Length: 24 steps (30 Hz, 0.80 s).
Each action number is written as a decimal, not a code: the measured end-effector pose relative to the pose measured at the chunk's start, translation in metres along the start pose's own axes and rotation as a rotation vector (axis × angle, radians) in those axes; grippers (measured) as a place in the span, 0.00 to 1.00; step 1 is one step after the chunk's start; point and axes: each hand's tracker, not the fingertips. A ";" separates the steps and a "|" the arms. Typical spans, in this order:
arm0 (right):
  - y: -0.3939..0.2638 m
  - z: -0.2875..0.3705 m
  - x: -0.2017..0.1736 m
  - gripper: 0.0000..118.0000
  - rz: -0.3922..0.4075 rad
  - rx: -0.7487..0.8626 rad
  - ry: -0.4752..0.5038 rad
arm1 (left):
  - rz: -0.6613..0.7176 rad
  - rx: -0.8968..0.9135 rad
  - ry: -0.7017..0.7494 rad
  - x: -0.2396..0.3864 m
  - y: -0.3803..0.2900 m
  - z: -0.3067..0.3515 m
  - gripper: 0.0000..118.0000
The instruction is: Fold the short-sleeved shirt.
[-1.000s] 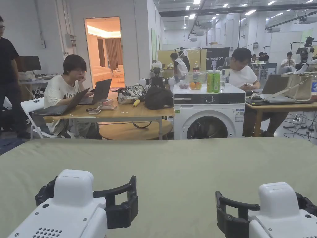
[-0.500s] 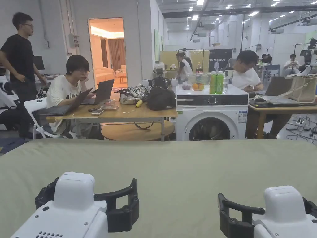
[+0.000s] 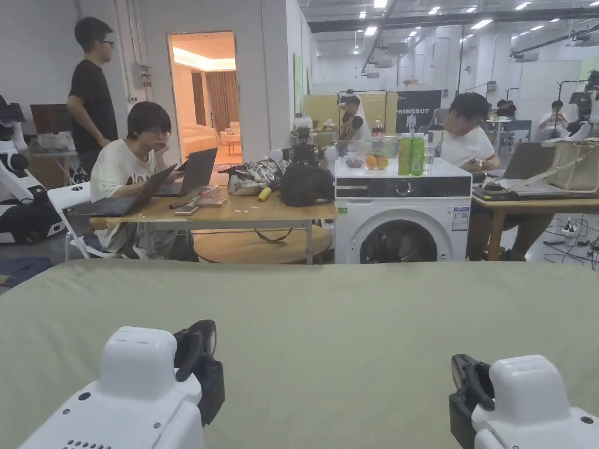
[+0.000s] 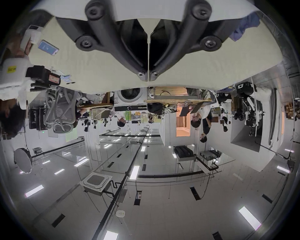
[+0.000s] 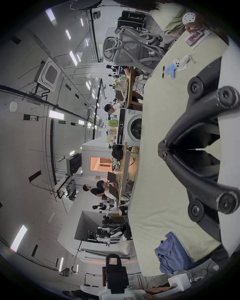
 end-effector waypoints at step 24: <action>0.011 -0.033 -0.076 0.00 -0.039 0.009 0.228 | -0.016 -0.029 0.217 -0.072 0.003 0.050 0.00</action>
